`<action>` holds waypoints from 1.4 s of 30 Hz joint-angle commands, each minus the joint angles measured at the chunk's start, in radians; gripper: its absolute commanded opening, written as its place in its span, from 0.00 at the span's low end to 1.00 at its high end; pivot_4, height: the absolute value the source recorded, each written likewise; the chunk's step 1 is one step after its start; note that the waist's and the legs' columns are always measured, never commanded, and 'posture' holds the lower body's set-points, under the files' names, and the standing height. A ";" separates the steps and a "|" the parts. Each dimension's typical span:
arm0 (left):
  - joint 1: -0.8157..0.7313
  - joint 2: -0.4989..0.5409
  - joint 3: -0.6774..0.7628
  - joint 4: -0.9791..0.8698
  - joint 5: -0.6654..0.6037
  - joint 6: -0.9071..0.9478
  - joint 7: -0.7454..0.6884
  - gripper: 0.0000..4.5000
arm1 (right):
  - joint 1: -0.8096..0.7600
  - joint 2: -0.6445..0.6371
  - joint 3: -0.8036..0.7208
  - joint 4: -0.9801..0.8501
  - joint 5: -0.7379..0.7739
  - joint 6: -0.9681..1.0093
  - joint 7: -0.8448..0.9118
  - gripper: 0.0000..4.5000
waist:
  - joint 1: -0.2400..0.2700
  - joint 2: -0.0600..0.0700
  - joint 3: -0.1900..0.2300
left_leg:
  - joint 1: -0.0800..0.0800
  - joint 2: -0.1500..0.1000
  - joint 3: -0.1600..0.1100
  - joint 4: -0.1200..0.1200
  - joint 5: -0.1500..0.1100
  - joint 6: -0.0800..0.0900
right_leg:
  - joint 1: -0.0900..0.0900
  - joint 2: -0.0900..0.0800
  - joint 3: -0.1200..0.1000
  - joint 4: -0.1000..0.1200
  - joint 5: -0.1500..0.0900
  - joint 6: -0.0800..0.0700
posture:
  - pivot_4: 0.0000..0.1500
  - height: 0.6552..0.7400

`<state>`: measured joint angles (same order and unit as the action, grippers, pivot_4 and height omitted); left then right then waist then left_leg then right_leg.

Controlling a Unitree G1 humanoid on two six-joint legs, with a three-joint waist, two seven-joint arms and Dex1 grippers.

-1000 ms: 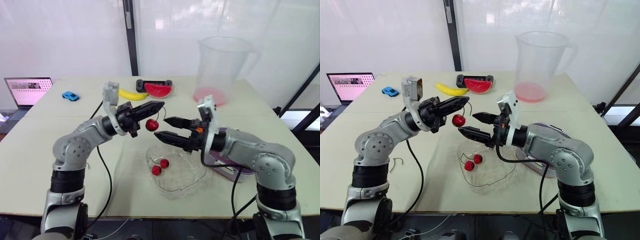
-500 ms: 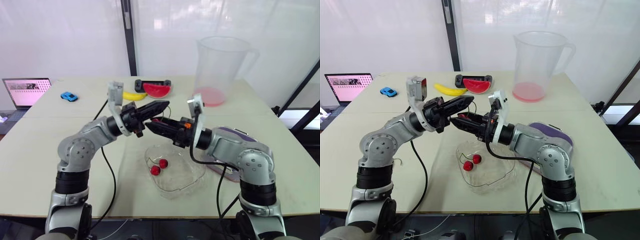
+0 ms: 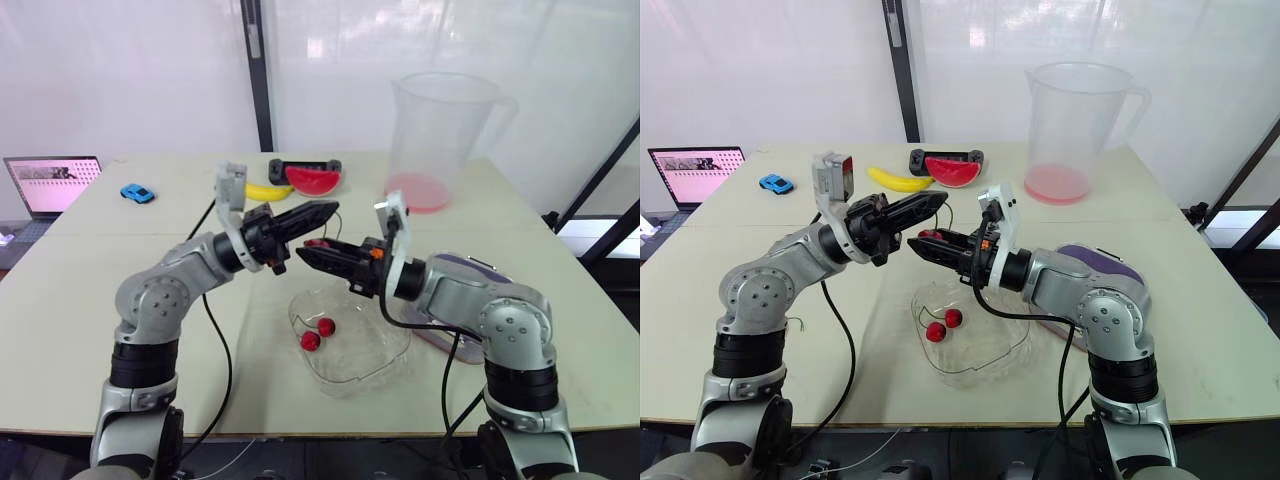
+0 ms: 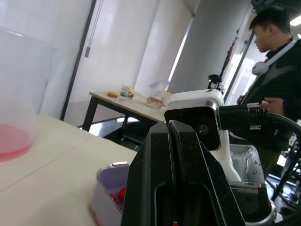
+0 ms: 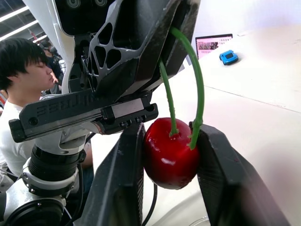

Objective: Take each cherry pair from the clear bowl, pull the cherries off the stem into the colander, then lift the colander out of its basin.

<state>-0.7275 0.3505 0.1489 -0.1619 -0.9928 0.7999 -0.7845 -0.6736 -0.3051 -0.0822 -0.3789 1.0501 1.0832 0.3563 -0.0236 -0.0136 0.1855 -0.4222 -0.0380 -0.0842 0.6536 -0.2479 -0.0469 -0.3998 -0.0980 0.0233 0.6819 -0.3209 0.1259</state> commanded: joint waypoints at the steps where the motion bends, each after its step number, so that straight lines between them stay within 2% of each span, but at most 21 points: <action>1: -0.009 0.001 0.007 -0.029 -0.011 -0.018 -0.005 0.00 | -0.003 -0.010 -0.001 -0.027 0.017 -0.008 0.006 0.14 | 0.000 0.000 0.000 | 0.000 0.000 0.000 0.000 0.000 0.000 | 0.000 0.000 0.000 0.000 0.000 0.000 | 1.00 1.00; 16: -0.012 -0.002 -0.002 -0.025 -0.010 -0.028 -0.010 0.00 | 0.087 -0.122 0.106 -0.077 0.004 0.072 0.062 0.14 | 0.002 0.000 0.000 | 0.000 0.000 0.000 0.000 0.000 0.000 | 0.000 0.000 0.000 -0.001 0.000 0.000 | 1.00 1.00; 22: -0.020 -0.008 -0.010 -0.012 -0.002 -0.035 -0.022 0.00 | 0.118 -0.152 0.057 -0.094 0.031 0.077 0.052 0.14 | 0.003 0.000 0.000 | 0.000 0.000 0.000 0.000 0.000 0.000 | 0.000 0.000 0.000 -0.001 0.000 0.000 | 1.00 1.00; 25: -0.015 -0.005 -0.015 -0.007 0.004 -0.040 -0.034 0.00 | 0.116 -0.262 -0.021 -0.130 0.073 0.085 0.113 0.14 | 0.007 0.000 0.000 | 0.000 0.000 0.000 0.000 0.000 0.001 | 0.000 0.000 0.000 -0.001 0.000 0.000 | 1.00 1.00; 29: -0.009 0.008 -0.018 0.005 0.012 -0.046 -0.056 0.00 | 0.091 -0.516 -0.133 -0.107 0.068 0.077 0.265 0.14 | 0.008 0.000 0.001 | 0.000 0.000 0.000 0.000 -0.001 0.002 | 0.002 0.000 -0.001 -0.003 0.000 0.000 | 1.00 1.00; 31: -0.007 0.016 -0.016 0.014 0.018 -0.049 -0.070 0.00 | 0.087 -0.689 -0.152 -0.056 -0.011 0.040 0.378 0.14 | 0.009 0.001 0.001 | 0.000 0.000 0.001 0.000 -0.001 0.002 | 0.002 0.000 0.000 -0.003 0.000 0.000 | 1.00 1.00; 33: -0.008 0.020 -0.015 0.020 0.022 -0.051 -0.078 0.00 | 0.092 -0.785 -0.135 -0.020 -0.070 -0.003 0.447 0.14 | 0.006 0.000 0.001 | 0.000 0.000 0.001 0.000 -0.001 0.002 | 0.003 0.001 -0.001 -0.005 0.000 0.000 | 1.00 1.00; 36: -0.001 0.030 -0.018 0.025 0.037 -0.059 -0.092 0.00 | 0.126 -0.941 -0.040 0.063 -0.260 -0.134 0.568 0.14 | 0.004 0.000 0.001 | 0.002 0.000 0.002 -0.002 -0.001 0.003 | 0.004 0.001 0.000 -0.007 0.000 0.000 | 1.00 1.00; 38: 0.005 0.029 -0.020 0.022 0.043 -0.062 -0.095 0.00 | 0.147 -0.978 0.024 0.107 -0.352 -0.210 0.624 0.14 | 0.005 0.000 0.001 | 0.002 0.000 0.003 -0.002 -0.001 0.003 | 0.004 0.001 0.000 -0.008 0.000 0.000 | 1.00 1.00; 42: 0.019 0.026 -0.024 0.006 0.052 -0.064 -0.093 0.00 | 0.154 -0.953 0.126 0.147 -0.466 -0.288 0.678 0.14 | 0.005 0.000 0.001 | 0.002 0.001 0.002 -0.002 -0.001 0.002 | 0.005 0.001 0.000 -0.009 0.000 0.000 | 1.00 1.00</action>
<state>-0.7078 0.3731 0.1283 -0.1210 -0.9443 0.7541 -0.8723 -0.5070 -1.2597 0.0417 -0.2280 0.6237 0.8333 1.0122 -0.0187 -0.0132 0.1863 -0.4199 -0.0373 -0.0822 0.6516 -0.2493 -0.0444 -0.3945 -0.0974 0.0232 0.6726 -0.3210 0.1259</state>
